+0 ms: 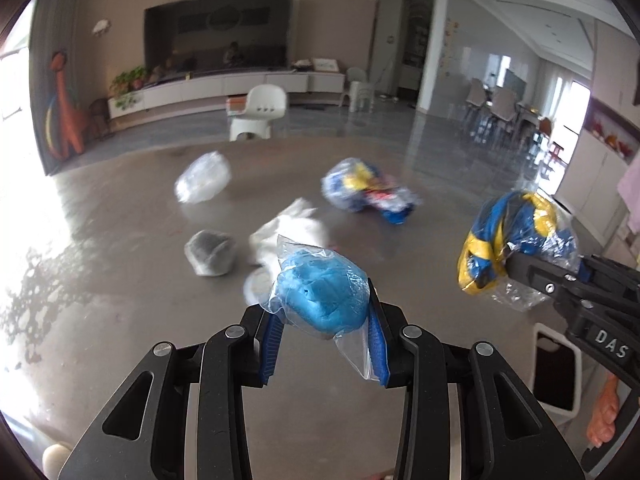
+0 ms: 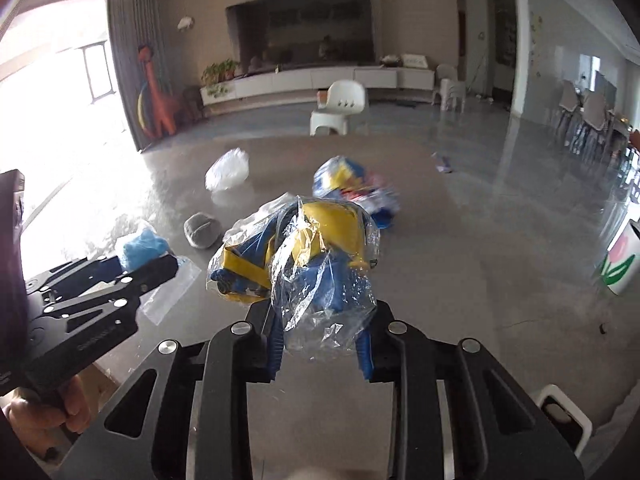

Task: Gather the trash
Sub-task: 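Carry both held bags over the white bin, then open the left tool over the bin while the right tool releases its bag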

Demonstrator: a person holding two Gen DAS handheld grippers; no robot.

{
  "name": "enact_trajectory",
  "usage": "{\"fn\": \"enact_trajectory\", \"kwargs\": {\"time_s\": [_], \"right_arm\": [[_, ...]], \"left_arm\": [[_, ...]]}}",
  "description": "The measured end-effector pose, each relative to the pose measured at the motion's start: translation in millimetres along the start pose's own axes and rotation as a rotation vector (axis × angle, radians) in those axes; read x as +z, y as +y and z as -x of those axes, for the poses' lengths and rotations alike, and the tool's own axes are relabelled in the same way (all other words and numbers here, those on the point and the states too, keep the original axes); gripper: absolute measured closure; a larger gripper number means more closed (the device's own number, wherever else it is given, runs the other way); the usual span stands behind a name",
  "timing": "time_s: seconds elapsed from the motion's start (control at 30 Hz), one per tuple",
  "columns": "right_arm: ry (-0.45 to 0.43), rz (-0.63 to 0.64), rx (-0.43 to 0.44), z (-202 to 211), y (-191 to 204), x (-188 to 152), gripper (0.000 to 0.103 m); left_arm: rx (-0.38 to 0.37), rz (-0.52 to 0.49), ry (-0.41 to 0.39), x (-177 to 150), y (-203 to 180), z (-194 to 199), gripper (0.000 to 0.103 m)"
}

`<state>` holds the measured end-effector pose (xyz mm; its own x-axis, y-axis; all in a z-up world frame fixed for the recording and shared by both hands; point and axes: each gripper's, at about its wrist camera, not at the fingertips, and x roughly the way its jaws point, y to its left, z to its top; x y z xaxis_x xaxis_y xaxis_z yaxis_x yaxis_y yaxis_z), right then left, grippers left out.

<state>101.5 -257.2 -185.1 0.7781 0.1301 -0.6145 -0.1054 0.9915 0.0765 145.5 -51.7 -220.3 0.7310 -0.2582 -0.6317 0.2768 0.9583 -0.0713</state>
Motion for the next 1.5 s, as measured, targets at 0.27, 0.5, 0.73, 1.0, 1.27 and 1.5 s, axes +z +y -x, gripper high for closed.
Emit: {"fn": "enact_trajectory", "kwargs": {"time_s": [0.27, 0.5, 0.73, 1.0, 1.27, 1.5], "right_arm": [[-0.075, -0.069, -0.139, 73.1, -69.4, -18.8, 0.073], [-0.101, -0.158, -0.265, 110.0, -122.7, -47.8, 0.072], [-0.103, -0.248, -0.356, 134.1, -167.1, -77.1, 0.072], [-0.121, -0.322, -0.437, 154.2, -207.8, -107.1, 0.072], [-0.104, -0.396, -0.503, 167.3, -248.4, -143.1, 0.072], [-0.072, -0.449, -0.538, 172.2, -269.9, -165.1, 0.072]], "left_arm": [[-0.136, -0.139, -0.019, 8.9, -99.0, 7.4, 0.067], [-0.259, -0.269, -0.018, 7.5, -188.2, 6.7, 0.067], [-0.371, -0.365, 0.002, -6.6, -263.2, 1.3, 0.067], [-0.48, -0.446, 0.069, -25.2, -325.0, -16.0, 0.067], [-0.535, -0.522, 0.131, -53.4, -378.5, -30.4, 0.067], [-0.454, -0.574, 0.251, -75.3, -405.6, -69.3, 0.005]]}}
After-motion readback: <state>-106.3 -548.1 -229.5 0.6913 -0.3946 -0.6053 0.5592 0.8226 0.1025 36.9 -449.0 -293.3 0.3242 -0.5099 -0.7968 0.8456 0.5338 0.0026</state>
